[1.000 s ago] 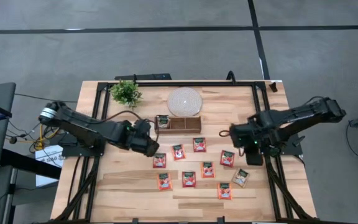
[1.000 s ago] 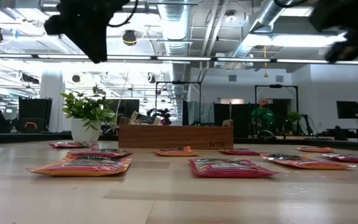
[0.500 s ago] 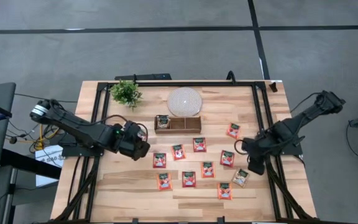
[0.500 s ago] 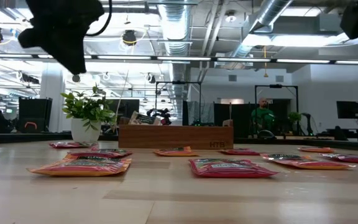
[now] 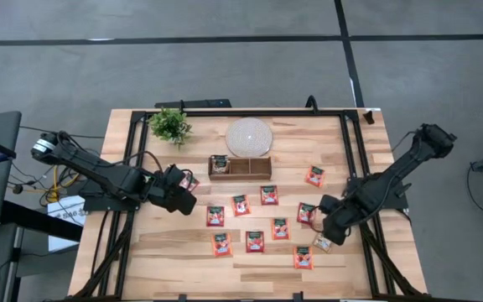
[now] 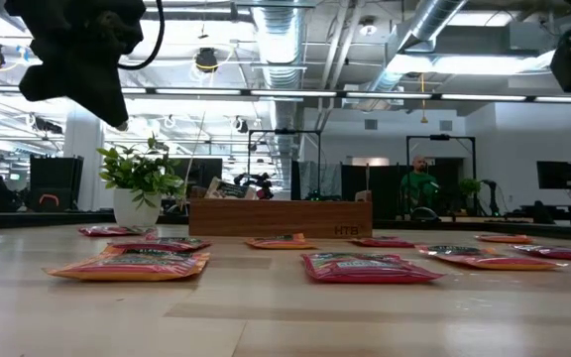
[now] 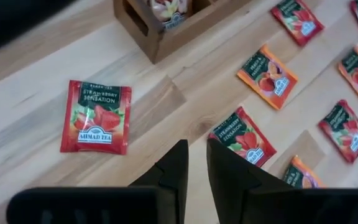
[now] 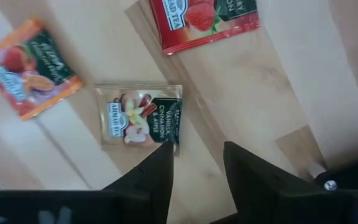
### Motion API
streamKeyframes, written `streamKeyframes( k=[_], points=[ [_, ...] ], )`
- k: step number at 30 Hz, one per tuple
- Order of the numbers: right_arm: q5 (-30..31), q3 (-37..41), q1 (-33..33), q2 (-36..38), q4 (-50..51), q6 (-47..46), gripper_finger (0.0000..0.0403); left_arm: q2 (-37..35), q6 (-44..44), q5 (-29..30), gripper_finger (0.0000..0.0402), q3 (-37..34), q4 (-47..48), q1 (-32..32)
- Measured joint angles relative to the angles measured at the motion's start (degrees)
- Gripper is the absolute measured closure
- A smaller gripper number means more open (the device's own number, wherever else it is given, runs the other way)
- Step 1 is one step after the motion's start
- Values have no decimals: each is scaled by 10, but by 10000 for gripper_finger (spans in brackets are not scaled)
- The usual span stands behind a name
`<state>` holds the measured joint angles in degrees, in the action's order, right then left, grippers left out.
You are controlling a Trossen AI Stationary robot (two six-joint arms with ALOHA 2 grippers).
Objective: Pick & Place Tea
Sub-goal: Put the brown tea bag into the left of the wooden organizer
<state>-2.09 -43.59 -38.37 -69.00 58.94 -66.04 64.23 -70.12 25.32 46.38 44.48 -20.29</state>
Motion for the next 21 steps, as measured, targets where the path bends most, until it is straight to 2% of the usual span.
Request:
streamKeyframes(
  k=[8, 21],
  points=[
    [-4, 0, 0, -70, -24, 0, 268, 0, 18, 2, 353, 0, -1, 0],
    [-23, 0, -22, -139, -69, -6, 268, 0, 52, -22, 353, 0, -1, 0]
  ],
)
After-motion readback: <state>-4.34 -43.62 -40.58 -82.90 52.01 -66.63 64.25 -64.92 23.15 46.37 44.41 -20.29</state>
